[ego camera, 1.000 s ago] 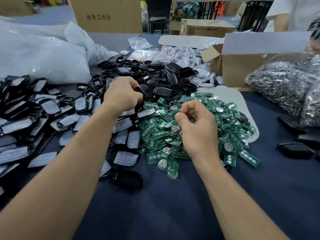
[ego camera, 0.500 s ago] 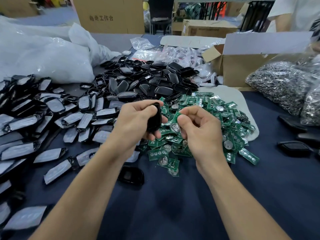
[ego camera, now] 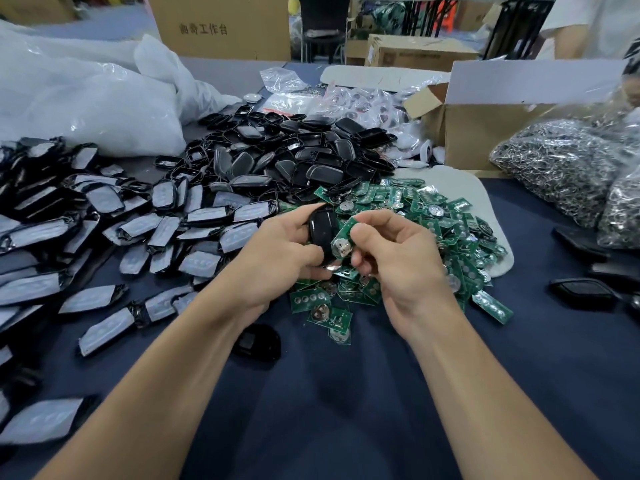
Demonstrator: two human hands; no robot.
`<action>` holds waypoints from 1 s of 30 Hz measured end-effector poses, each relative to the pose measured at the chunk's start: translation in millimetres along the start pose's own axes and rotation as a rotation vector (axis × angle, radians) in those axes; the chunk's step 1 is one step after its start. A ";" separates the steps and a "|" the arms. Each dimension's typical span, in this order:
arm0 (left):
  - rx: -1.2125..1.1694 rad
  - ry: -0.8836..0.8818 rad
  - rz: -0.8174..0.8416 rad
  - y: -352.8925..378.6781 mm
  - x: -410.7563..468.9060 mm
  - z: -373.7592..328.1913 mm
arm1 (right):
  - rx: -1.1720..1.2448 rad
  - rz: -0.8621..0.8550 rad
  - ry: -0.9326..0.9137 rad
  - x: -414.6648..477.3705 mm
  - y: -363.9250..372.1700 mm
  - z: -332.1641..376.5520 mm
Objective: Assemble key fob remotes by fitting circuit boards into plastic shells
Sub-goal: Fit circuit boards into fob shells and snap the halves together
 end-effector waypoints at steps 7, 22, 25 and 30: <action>-0.039 0.038 0.060 1.4 -1.3 -3.7 | 0.068 -0.023 0.033 -0.4 -0.5 -1.2; -0.074 0.011 -0.009 -8.1 -0.8 -4.0 | 0.122 -0.071 -0.009 0.8 -8.8 5.4; -0.094 0.009 -0.021 -9.4 -1.2 -4.0 | 0.104 -0.077 0.003 1.0 -9.6 5.6; -0.107 0.007 -0.044 -10.1 -1.5 -3.7 | 0.052 -0.097 0.010 0.7 -12.0 7.2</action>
Point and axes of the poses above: each hand's wrist, its own x-axis towards the middle knuckle, its own y-axis out of the palm, z = x × y, the point moved 9 cm from there along x, towards the middle knuckle, and after that the axes turned 3 degrees about z, right-handed, at the moved point
